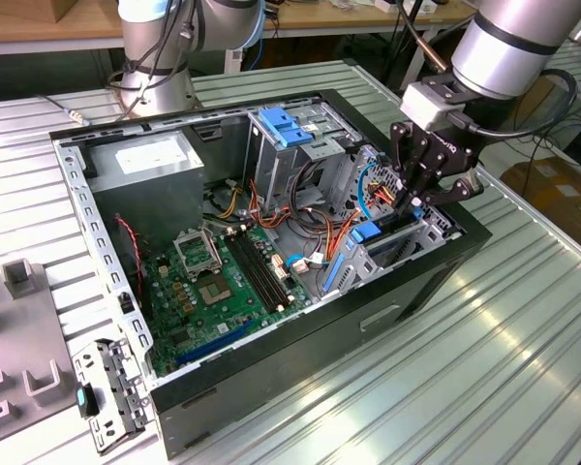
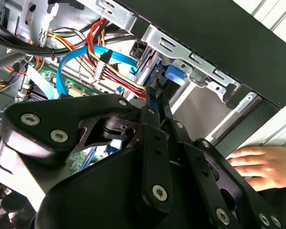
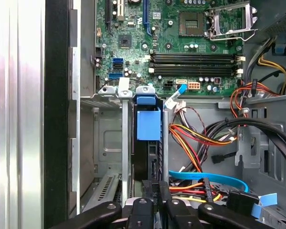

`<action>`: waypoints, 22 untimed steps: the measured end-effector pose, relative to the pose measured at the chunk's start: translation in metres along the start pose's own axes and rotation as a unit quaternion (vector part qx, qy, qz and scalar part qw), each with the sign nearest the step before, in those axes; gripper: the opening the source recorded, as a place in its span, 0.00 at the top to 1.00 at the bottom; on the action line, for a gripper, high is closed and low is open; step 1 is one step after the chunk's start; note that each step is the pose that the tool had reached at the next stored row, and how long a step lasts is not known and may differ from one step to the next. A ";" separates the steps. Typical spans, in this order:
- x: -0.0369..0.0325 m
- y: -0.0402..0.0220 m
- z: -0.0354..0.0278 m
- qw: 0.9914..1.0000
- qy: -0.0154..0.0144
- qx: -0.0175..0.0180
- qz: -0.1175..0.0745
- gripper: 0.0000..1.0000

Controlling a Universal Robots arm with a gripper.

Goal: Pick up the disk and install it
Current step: 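Insert the first disk wire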

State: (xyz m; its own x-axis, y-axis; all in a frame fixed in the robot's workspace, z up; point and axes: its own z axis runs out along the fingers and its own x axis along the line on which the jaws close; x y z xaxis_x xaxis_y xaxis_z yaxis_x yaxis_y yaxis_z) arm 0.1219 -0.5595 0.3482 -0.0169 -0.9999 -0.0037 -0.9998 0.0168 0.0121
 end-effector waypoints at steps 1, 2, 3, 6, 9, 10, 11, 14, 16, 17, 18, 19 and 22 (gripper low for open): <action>-0.0007 0.0000 -0.0001 1.000 0.000 0.000 0.002 0.83; -0.0008 0.0000 0.0000 1.000 0.000 0.000 0.003 0.83; -0.0010 0.0000 0.0001 1.000 0.000 0.000 0.007 0.83; -0.0012 0.0000 0.0003 1.000 0.000 0.000 0.012 0.83; -0.0013 0.0000 0.0021 1.000 0.000 0.000 0.012 0.83; -0.0014 0.0000 0.0030 1.000 0.000 0.000 0.012 0.83; -0.0014 0.0000 0.0038 1.000 0.000 0.000 0.012 0.83; -0.0014 -0.0001 0.0065 1.000 0.000 -0.001 0.012 0.83; -0.0014 -0.0001 0.0086 1.000 0.000 -0.001 0.012 0.83; -0.0014 -0.0001 0.0091 1.000 0.000 -0.001 0.012 0.83; -0.0014 -0.0001 0.0098 1.000 0.000 -0.001 0.012 0.83; -0.0014 -0.0001 0.0103 1.000 0.000 -0.001 0.012 0.83; -0.0014 -0.0001 0.0103 1.000 0.000 -0.001 0.012 0.83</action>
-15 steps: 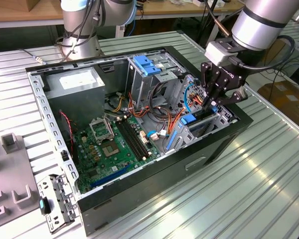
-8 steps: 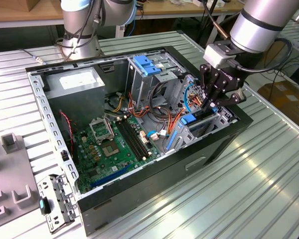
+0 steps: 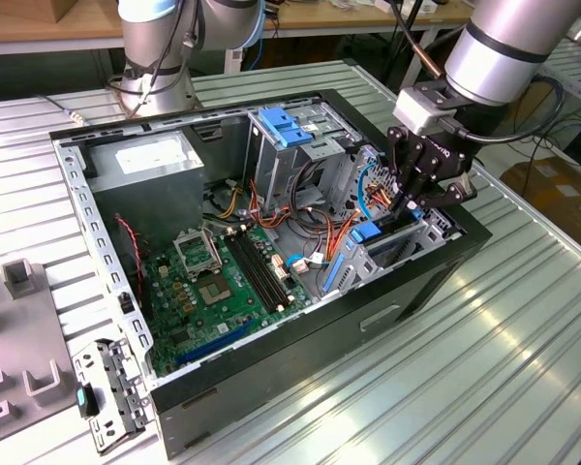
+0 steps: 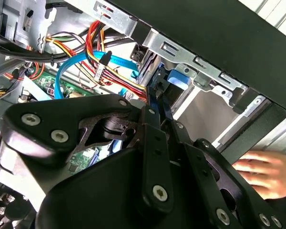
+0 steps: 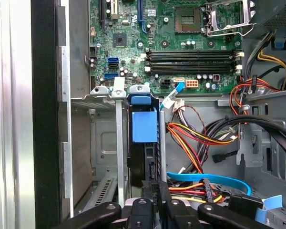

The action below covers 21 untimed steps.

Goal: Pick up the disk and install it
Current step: 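Insert the first disk wire, then insert the second disk wire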

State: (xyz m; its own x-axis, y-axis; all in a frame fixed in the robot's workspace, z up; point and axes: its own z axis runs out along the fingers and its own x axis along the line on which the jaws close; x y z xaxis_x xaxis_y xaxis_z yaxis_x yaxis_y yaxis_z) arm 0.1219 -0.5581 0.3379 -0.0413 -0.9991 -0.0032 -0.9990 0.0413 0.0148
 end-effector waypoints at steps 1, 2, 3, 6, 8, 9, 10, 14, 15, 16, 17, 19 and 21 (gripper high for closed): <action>-0.0001 0.0000 0.0003 1.000 0.000 0.000 0.000 0.82; 0.0000 0.0000 0.0001 1.000 -0.001 0.000 0.000 0.82; 0.0000 0.0000 -0.0038 1.000 -0.001 0.000 0.000 0.76; -0.0001 0.0002 -0.0126 1.000 0.000 0.000 0.000 0.76; -0.0001 0.0002 -0.0129 1.000 0.000 0.000 0.000 0.76; 0.0000 0.0002 -0.0130 1.000 0.000 0.000 0.000 0.77; 0.0000 0.0002 -0.0130 1.000 0.000 0.000 0.000 0.84; 0.0000 0.0002 -0.0130 1.000 0.000 0.000 0.000 0.89; 0.0000 0.0002 -0.0131 1.000 0.000 0.000 0.000 0.89; 0.0000 0.0002 -0.0130 1.000 0.000 0.000 0.000 0.89; -0.0001 0.0002 -0.0130 1.000 0.000 0.000 0.000 0.89; 0.0000 0.0002 -0.0130 1.000 0.000 0.000 0.000 0.89; -0.0001 0.0002 -0.0130 1.000 0.000 0.000 0.000 0.89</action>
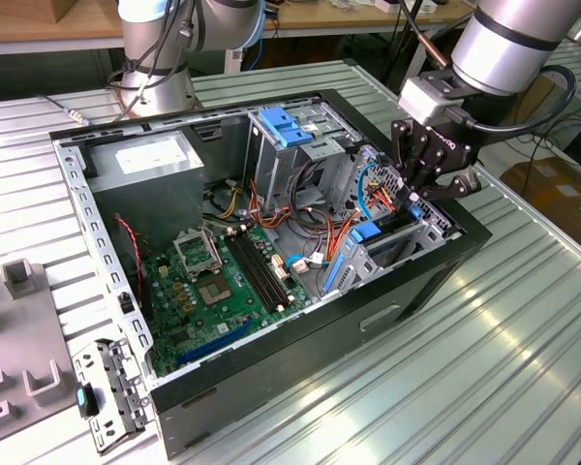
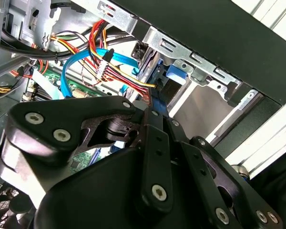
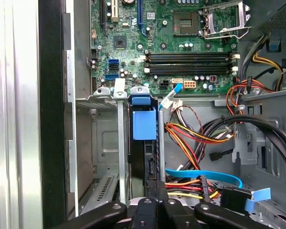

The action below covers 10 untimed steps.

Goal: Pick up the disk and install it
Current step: 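Insert the second disk wire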

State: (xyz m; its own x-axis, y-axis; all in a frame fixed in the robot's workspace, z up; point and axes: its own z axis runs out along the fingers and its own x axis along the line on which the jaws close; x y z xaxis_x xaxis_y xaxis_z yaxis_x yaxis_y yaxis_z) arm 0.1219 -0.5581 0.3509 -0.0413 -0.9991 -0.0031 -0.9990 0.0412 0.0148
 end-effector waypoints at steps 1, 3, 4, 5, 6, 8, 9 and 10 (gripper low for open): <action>0.0000 0.0000 0.0000 1.000 0.000 0.000 0.000 0.89; 0.0000 0.0006 0.0000 1.000 0.000 0.000 0.000 0.89; 0.0001 0.0018 0.0000 1.000 0.000 0.000 0.000 0.89; 0.0001 0.0026 0.0000 1.000 0.000 0.000 0.000 0.89; 0.0001 0.0034 0.0000 1.000 0.000 0.000 0.000 0.89; 0.0002 0.0045 0.0001 1.000 0.000 0.000 0.000 0.89; 0.0002 0.0046 0.0001 1.000 0.000 0.000 0.000 0.89; 0.0002 0.0048 -0.0008 1.000 0.000 0.000 0.000 0.89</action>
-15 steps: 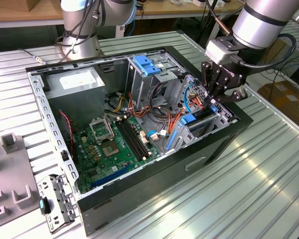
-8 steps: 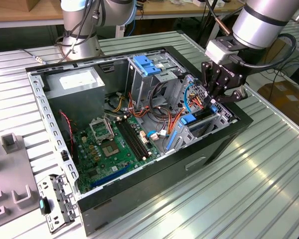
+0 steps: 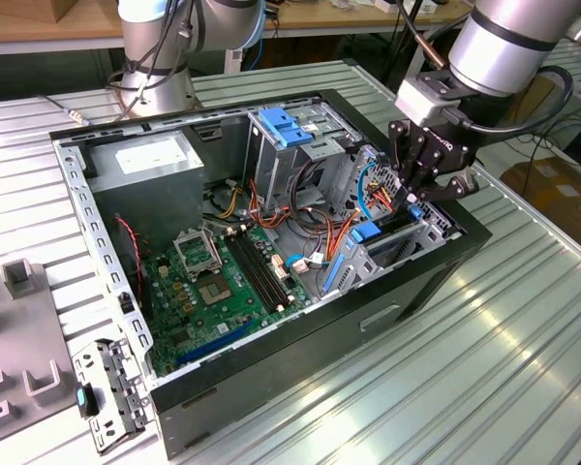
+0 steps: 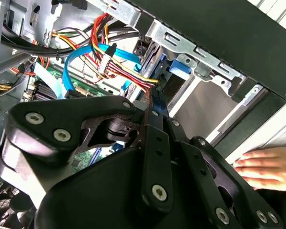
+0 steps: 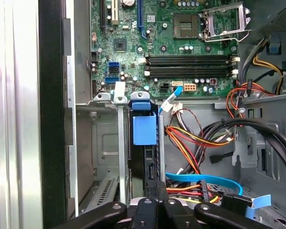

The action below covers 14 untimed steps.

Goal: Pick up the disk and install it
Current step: 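Insert the second disk wire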

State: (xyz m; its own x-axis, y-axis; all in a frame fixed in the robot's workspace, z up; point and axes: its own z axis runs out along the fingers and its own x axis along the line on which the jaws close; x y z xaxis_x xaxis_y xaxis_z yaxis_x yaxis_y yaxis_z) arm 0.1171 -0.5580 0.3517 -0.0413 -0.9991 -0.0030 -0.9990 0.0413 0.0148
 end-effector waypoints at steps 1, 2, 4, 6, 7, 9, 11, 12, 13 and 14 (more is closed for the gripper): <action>-0.0001 0.0000 -0.0012 1.000 0.000 0.000 0.000 0.89; 0.0000 0.0000 -0.0023 1.000 0.000 0.000 0.000 0.89; 0.0000 0.0002 -0.0104 1.000 0.000 0.000 0.000 0.89; -0.0002 0.0004 -0.0291 1.000 0.000 0.000 0.000 0.89; -0.0005 0.0006 -0.0384 1.000 0.000 0.000 0.000 0.89; -0.0046 0.0023 -0.0416 1.000 0.000 0.000 0.000 0.89; -0.0084 0.0063 -0.0415 1.000 0.000 0.000 0.000 0.89; -0.0100 0.0075 -0.0415 1.000 0.000 0.000 0.000 0.89; -0.0117 0.0080 -0.0415 1.000 0.000 0.000 0.000 0.89; -0.0147 0.0082 -0.0415 1.000 0.000 0.000 0.000 0.89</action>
State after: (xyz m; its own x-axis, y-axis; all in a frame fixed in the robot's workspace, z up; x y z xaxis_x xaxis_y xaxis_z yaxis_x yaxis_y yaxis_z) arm 0.1102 -0.5432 0.3934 -0.0408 -0.9992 -0.0036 -0.9991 0.0407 0.0150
